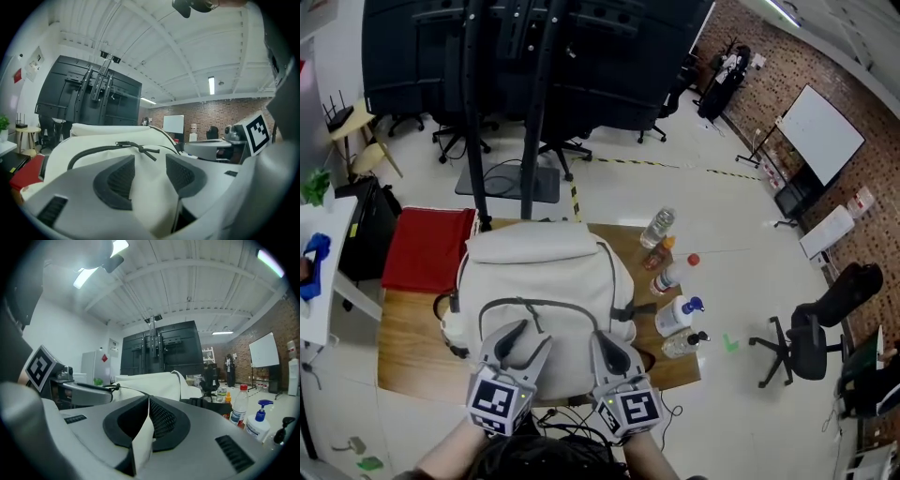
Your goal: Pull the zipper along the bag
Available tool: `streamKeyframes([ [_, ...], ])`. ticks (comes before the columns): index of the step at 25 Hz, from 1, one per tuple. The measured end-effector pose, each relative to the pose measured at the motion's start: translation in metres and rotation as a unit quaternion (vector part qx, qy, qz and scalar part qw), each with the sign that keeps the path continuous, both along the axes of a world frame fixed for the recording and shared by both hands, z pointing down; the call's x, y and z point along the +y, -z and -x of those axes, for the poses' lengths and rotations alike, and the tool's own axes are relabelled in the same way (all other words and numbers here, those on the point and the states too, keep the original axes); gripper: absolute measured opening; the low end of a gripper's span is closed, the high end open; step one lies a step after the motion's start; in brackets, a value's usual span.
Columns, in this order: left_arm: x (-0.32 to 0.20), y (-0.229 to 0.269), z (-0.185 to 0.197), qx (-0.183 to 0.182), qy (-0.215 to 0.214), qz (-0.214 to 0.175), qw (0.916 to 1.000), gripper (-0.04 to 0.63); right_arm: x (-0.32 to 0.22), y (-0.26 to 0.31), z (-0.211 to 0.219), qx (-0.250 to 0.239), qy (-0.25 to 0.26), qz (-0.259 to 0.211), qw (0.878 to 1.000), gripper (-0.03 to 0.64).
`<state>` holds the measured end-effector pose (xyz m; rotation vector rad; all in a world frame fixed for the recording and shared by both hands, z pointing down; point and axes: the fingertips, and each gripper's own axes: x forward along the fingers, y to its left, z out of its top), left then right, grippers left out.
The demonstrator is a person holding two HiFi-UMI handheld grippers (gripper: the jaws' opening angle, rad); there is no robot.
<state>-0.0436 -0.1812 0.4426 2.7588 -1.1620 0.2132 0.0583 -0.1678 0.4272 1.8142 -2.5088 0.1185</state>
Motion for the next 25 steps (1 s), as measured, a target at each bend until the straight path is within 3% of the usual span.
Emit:
streamKeyframes([
  [6, -0.016, 0.002, -0.005, 0.014, -0.01, 0.004, 0.9998, 0.241, -0.017, -0.013, -0.005, 0.022, -0.014, 0.033, 0.999, 0.08],
  [12, -0.026, -0.004, -0.015, 0.019, 0.008, 0.029, 0.9994, 0.255, -0.029, -0.031, -0.011, 0.022, 0.021, 0.069, 0.997, 0.166],
  [18, -0.035, -0.004, -0.025, 0.026, 0.055, 0.044, 0.9972, 0.258, -0.035, -0.037, -0.013, 0.025, 0.065, 0.095, 0.993, 0.167],
  [25, -0.038, 0.0, -0.03, 0.023, 0.083, 0.032, 0.9957, 0.258, -0.042, -0.038, -0.016, 0.014, 0.093, 0.092, 0.991, 0.167],
])
